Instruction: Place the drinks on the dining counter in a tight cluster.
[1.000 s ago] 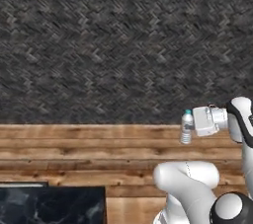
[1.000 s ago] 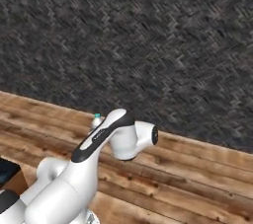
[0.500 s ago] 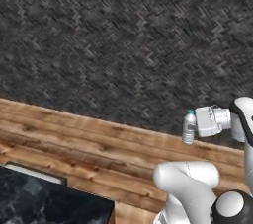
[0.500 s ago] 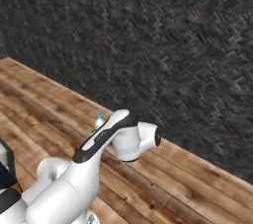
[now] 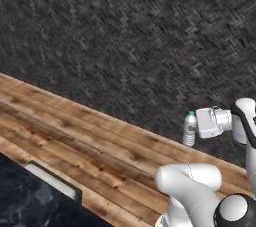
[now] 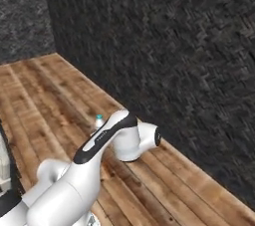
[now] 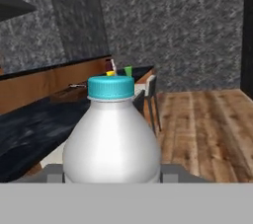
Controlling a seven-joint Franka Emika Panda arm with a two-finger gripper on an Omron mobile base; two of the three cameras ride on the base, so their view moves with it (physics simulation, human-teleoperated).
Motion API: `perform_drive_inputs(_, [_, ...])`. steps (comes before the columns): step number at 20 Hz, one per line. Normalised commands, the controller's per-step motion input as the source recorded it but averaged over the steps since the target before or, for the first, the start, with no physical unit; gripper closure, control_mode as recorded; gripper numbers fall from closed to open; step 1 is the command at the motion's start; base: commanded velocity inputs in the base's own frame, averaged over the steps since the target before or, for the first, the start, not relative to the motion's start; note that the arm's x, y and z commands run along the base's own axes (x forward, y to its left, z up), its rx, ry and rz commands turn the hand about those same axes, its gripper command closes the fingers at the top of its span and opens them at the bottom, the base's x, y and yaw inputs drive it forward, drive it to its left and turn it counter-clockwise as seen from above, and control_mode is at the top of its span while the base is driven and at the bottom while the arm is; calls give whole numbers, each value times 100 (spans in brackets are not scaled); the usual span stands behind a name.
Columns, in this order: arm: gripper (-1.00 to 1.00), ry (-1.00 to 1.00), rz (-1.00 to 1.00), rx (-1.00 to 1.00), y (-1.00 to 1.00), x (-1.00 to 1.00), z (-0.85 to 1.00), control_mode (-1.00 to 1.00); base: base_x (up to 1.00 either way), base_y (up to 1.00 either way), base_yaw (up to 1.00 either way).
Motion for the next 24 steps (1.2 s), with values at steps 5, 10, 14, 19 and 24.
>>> perform_drive_inputs(5, [100, 0, 0, 0, 0, 0, 0, 100, 70, 0, 47])
perform_drive_inputs(10, [100, 0, 0, 0, 0, 0, 0, 100, 66, -1, 49])
perform_drive_inputs(14, [100, 0, 0, 0, 0, 0, 0, 100, 67, -2, 44])
perform_drive_inputs(19, [100, 0, 0, 0, 0, 0, 0, 100, 69, -5, 37])
perform_drive_inputs(24, [100, 0, 0, 0, 0, 0, 0, 100, 70, -8, 37])
